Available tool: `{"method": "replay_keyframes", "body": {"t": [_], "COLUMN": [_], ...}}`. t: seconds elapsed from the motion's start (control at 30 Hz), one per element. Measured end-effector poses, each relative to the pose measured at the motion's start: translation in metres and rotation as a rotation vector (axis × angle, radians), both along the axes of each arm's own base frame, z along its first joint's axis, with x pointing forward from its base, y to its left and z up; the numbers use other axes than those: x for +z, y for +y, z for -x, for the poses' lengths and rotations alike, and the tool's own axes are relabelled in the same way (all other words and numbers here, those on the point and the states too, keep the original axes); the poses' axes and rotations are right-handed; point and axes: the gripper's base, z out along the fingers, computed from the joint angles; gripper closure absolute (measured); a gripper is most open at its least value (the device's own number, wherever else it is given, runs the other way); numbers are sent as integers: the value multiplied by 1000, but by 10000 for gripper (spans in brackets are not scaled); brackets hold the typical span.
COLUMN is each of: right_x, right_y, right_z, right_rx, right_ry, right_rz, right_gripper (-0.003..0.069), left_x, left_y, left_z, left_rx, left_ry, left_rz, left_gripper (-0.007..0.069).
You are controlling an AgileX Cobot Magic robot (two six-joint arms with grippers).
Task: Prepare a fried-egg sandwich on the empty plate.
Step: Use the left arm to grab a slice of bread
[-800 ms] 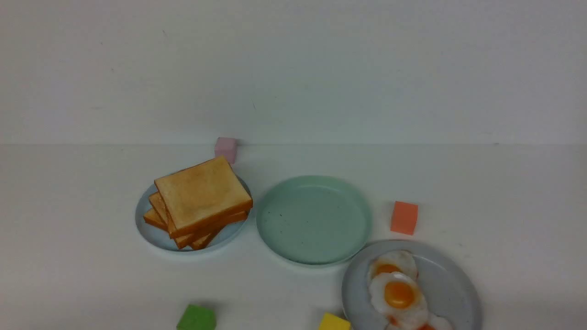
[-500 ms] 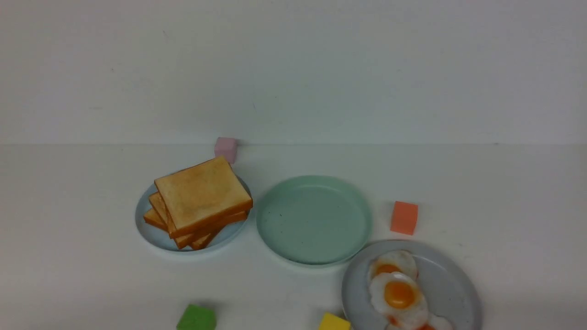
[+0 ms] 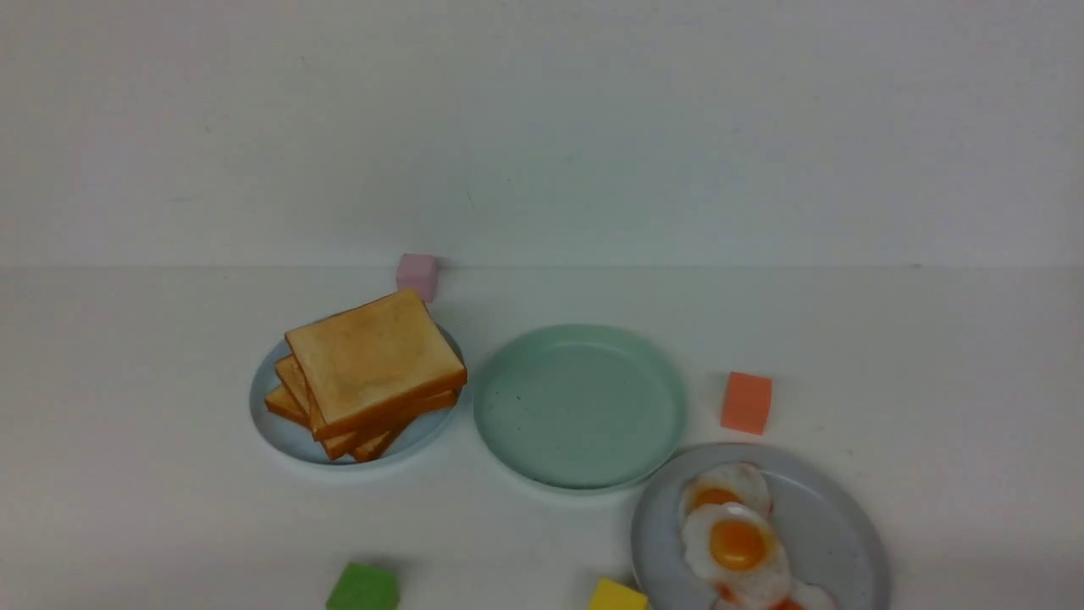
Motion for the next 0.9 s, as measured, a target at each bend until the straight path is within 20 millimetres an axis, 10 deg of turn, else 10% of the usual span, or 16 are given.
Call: {"method": "replay_keyframes", "body": {"t": [0.9], "right_x": [9], "right_y": [0], "right_z": [-3], "right_rx": [-2], "right_ry": [-134], "right_rz": [-16], "right_gripper": [420], "left_x": [0], "left_y": [0], "left_z": [0], "left_rx": [0], "left_ry": [0], "left_rz": [-1], "left_gripper": [387]}}
